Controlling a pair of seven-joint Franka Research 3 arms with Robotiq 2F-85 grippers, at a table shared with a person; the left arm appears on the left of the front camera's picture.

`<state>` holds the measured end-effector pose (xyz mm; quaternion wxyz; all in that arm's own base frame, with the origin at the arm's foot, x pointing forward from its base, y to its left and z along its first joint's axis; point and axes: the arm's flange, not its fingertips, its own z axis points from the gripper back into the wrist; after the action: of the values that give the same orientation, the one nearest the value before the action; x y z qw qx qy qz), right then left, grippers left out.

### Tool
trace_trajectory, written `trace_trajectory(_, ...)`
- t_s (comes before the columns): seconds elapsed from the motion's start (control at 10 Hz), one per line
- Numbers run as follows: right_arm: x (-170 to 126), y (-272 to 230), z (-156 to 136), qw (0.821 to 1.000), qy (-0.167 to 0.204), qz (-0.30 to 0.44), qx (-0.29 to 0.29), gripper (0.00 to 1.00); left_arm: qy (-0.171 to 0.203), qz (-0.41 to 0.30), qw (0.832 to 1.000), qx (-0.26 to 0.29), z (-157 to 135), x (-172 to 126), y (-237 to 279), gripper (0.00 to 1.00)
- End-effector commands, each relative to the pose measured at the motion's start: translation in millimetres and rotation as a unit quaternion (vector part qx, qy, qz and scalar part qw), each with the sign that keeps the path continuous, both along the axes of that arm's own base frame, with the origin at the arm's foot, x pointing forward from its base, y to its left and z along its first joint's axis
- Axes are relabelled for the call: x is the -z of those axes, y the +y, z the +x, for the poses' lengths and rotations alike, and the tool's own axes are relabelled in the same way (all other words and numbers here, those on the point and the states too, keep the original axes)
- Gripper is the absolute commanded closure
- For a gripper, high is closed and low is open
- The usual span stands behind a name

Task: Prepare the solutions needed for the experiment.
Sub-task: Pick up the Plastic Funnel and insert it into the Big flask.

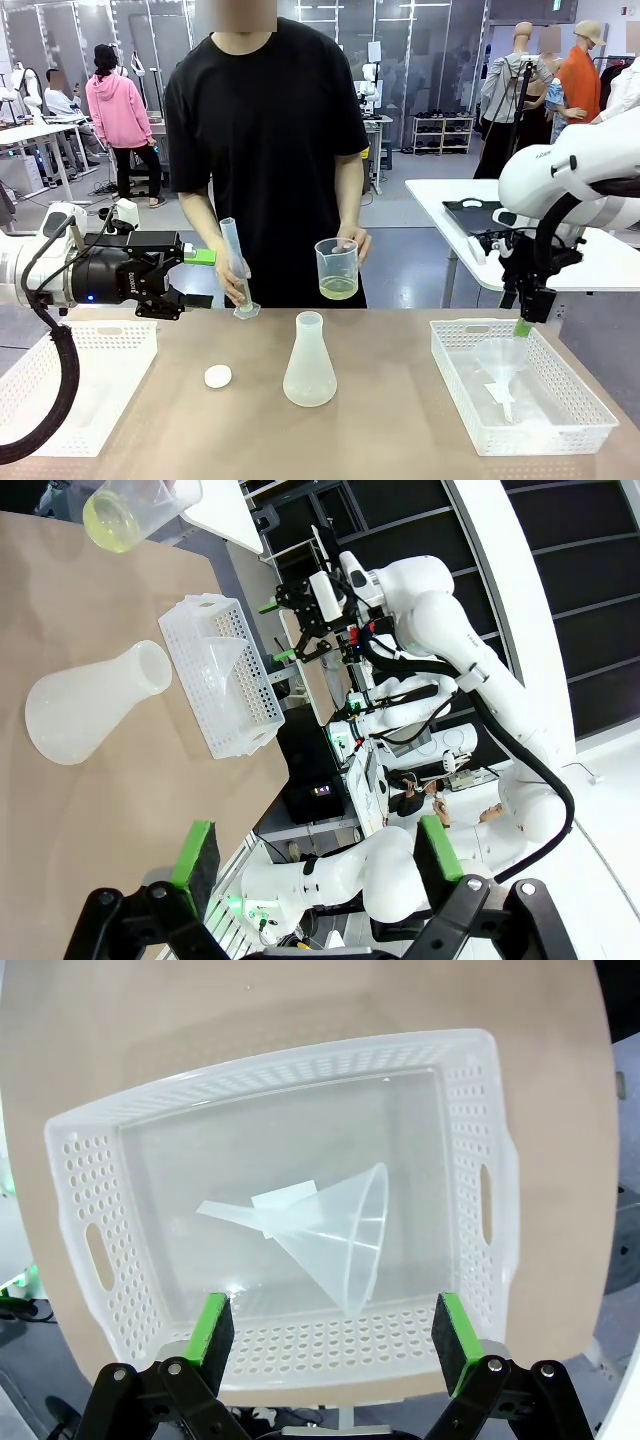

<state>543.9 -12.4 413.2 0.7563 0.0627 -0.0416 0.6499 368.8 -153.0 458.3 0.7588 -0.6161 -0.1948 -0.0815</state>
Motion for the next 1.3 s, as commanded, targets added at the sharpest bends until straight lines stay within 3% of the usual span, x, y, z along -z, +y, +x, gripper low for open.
trace_trajectory(0.0, 15, 3, 11, 1.0, 0.019, 0.004, -0.001, 0.0, 0.007, -0.013, 1.0, -0.002, -2, 0, -3, 0.0)
trace_trajectory(0.9, 74, -3, 21, 0.995, 0.098, 0.024, -0.016, 0.0, 0.007, -0.013, 1.0, -0.002, -2, 0, -3, 0.0)
trace_trajectory(1.0, 74, -6, 23, 0.995, 0.099, 0.026, -0.009, 0.16, 0.007, -0.013, 1.0, -0.002, -2, 0, -3, 0.0)
trace_trajectory(1.1, 71, -8, 23, 0.994, 0.103, 0.025, -0.012, 0.2, 0.007, -0.013, 1.0, -0.002, -2, 0, -3, 0.0)
trace_trajectory(1.2, 68, -11, 24, 0.994, 0.106, 0.024, -0.021, 0.36, 0.007, -0.013, 1.0, -0.002, -2, 0, -3, 0.0)
